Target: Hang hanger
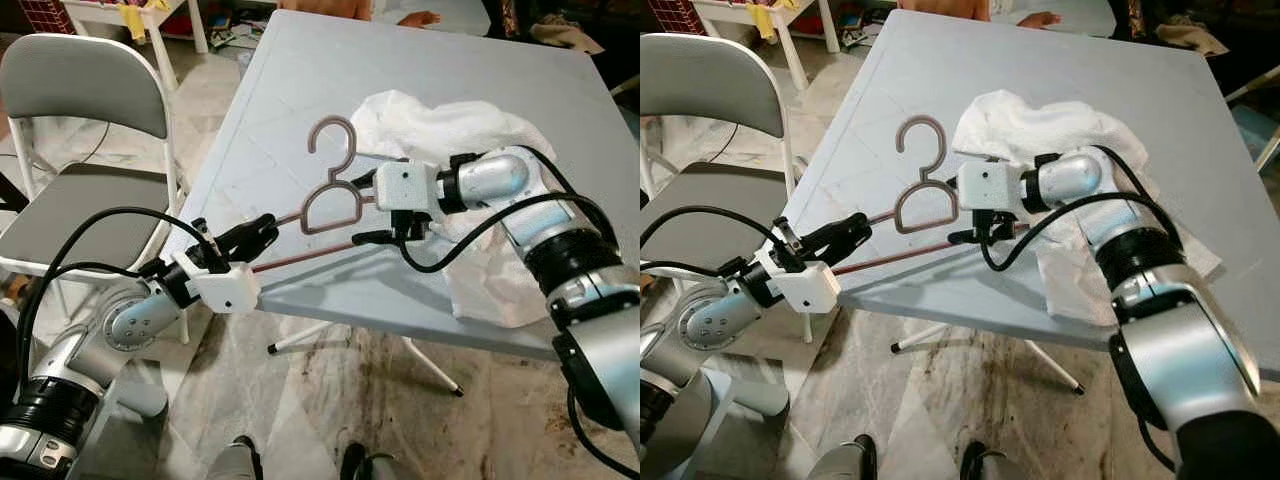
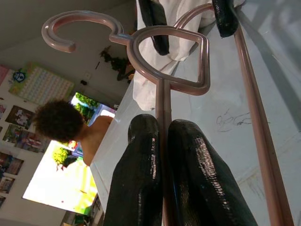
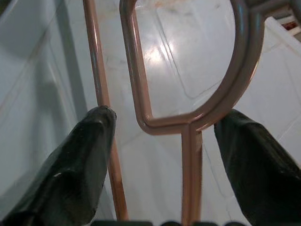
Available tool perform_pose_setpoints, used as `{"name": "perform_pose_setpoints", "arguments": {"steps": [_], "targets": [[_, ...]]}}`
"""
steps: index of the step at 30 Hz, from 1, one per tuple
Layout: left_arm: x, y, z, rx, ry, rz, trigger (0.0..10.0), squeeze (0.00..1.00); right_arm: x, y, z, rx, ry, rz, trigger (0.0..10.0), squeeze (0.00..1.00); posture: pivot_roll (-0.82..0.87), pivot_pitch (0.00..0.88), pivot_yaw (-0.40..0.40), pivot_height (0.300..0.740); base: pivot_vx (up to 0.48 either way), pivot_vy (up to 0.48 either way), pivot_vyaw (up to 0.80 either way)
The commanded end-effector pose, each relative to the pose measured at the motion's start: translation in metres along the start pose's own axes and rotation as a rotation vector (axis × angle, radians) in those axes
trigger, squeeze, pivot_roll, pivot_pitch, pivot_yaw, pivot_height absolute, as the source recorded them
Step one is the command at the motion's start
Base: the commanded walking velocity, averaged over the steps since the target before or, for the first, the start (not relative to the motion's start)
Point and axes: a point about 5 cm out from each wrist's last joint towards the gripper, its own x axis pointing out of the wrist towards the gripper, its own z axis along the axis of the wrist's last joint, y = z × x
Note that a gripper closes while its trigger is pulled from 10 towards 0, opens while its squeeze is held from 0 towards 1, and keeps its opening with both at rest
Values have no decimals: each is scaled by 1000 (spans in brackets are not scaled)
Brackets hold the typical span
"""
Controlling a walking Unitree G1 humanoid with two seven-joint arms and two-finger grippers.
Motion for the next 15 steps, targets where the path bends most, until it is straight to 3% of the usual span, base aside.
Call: {"name": "perform_pose_setpoints", "arguments": {"steps": [1,15], "targets": [[-1,-16,3,1,-17,-103,0,0,-1,-1,0,-27,33,37,0,0,170,226,-13,740,0,0,0],[2,-21,6,-3,-36,-114,0,0,2,-5,-8,-86,199,46,0,0,164,224,-11,740,0,0,0]]}}
